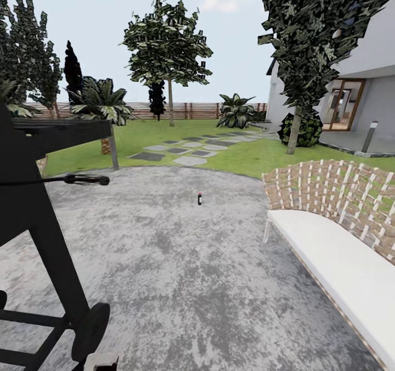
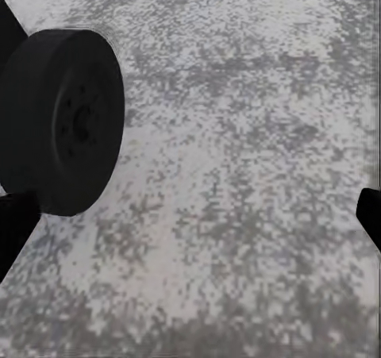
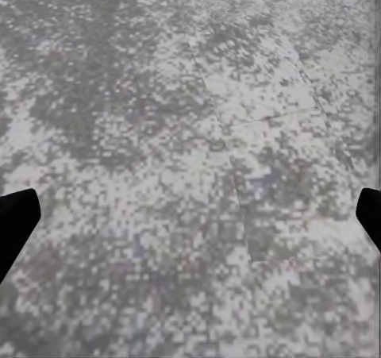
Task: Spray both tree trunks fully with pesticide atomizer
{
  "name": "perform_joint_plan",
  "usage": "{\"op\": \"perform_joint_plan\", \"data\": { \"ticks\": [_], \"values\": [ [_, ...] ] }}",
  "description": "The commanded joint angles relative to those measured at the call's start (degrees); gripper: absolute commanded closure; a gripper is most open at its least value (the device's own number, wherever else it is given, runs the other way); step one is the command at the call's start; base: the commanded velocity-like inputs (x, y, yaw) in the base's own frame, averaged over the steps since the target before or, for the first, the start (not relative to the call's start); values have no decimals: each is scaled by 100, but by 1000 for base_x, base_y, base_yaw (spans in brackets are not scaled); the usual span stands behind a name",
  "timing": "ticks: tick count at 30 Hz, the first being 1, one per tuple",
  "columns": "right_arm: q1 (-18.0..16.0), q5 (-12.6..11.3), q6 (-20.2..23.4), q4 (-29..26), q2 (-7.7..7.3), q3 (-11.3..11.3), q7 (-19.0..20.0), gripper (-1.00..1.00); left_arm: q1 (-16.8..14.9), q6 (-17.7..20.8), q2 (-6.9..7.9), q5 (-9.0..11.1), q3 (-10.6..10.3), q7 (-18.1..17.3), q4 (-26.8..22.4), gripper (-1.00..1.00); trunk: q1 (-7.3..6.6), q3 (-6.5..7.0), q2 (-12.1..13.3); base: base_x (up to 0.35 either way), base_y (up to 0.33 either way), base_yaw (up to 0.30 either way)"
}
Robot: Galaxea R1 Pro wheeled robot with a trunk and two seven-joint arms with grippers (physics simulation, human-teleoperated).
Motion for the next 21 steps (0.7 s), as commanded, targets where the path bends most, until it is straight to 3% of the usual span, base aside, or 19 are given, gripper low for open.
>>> {"op": "perform_joint_plan", "data": {
  "ticks": [1, 12, 21],
  "values": [
    [-3, 4, -18, 5, 0, 1, -4, -100, -3, -20, -1, 7, 6, 3, 4, -100, 2, -6, -2, 316, -140, 0],
    [-3, 4, -18, 4, 2, 1, -4, -100, -3, -27, 8, 9, 14, 3, 0, -100, 2, -6, -2, 309, -162, 0],
    [-3, 4, -18, 4, 5, 1, -4, -100, -3, -27, 8, 8, 15, 3, 0, -100, 2, -6, -2, 336, -19, 0]
  ]
}}
